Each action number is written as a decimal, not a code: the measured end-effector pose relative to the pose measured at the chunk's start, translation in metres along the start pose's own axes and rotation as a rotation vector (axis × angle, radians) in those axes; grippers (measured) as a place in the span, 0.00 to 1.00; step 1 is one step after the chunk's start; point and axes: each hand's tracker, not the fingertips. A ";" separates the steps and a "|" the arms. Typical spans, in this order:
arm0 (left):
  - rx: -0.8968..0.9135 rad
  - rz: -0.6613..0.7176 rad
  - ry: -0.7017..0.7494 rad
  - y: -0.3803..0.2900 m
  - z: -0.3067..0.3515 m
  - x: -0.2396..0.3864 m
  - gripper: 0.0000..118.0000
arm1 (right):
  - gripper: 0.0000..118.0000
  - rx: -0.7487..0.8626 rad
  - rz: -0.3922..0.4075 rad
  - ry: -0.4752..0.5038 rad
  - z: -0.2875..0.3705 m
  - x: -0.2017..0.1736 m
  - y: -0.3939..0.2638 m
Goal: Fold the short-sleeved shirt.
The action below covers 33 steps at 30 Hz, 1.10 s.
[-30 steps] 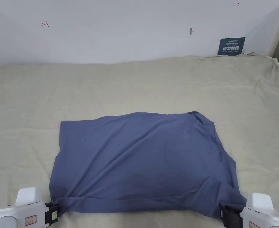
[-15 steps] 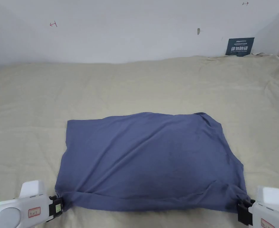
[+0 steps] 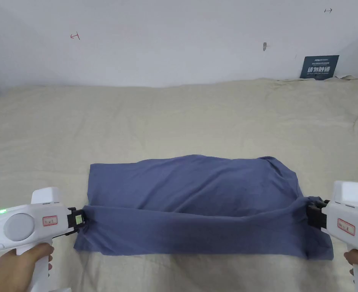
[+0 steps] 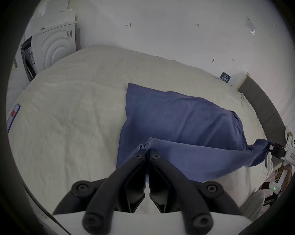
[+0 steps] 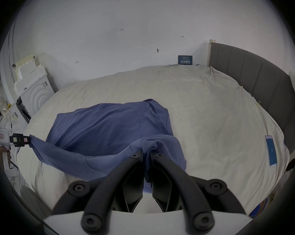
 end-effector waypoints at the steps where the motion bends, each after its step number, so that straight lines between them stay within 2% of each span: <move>1: -0.007 -0.004 0.004 0.006 -0.010 0.001 0.00 | 0.04 -0.012 -0.005 0.001 -0.010 0.000 0.004; 6: -0.087 -0.052 0.054 0.018 -0.064 0.012 0.00 | 0.04 -0.110 0.002 -0.037 -0.068 0.000 0.013; 9: -0.137 -0.087 0.089 0.016 -0.098 0.009 0.00 | 0.04 -0.176 -0.060 -0.053 -0.101 0.006 0.007; 12: -0.160 -0.113 0.114 0.011 -0.120 0.010 0.00 | 0.04 -0.208 -0.063 -0.071 -0.126 0.011 0.000; 16: -0.170 -0.114 0.130 0.007 -0.132 0.009 0.00 | 0.04 -0.265 -0.090 -0.087 -0.145 0.013 -0.010; 22: -0.180 -0.153 0.144 0.008 -0.124 0.016 0.02 | 0.04 -0.269 -0.077 -0.100 -0.141 0.010 -0.016; 24: -0.179 -0.150 0.126 0.010 -0.118 0.018 0.19 | 0.08 -0.256 -0.070 -0.095 -0.133 0.009 -0.012; 25: -0.174 -0.149 0.123 0.012 -0.113 0.019 0.31 | 0.14 -0.242 -0.060 -0.096 -0.126 0.007 -0.009; 26: -0.171 -0.149 0.119 0.013 -0.108 0.021 0.56 | 0.30 -0.221 -0.047 -0.099 -0.118 0.005 -0.006; 27: -0.167 -0.150 0.113 0.013 -0.103 0.024 0.73 | 0.46 -0.195 -0.039 -0.095 -0.108 0.003 -0.003; 28: -0.158 -0.151 0.109 0.013 -0.097 0.027 0.88 | 0.62 -0.174 -0.037 -0.094 -0.100 0.002 0.000; 29: -0.130 -0.154 0.103 0.015 -0.091 0.028 0.97 | 0.80 -0.144 -0.041 -0.087 -0.090 0.000 0.002; 30: -0.092 -0.164 0.090 0.015 -0.081 0.031 0.97 | 0.87 -0.116 -0.040 -0.088 -0.079 -0.001 0.005; 33: -0.012 -0.183 0.066 0.017 -0.051 0.039 0.97 | 0.89 -0.012 -0.032 -0.072 -0.044 -0.005 0.013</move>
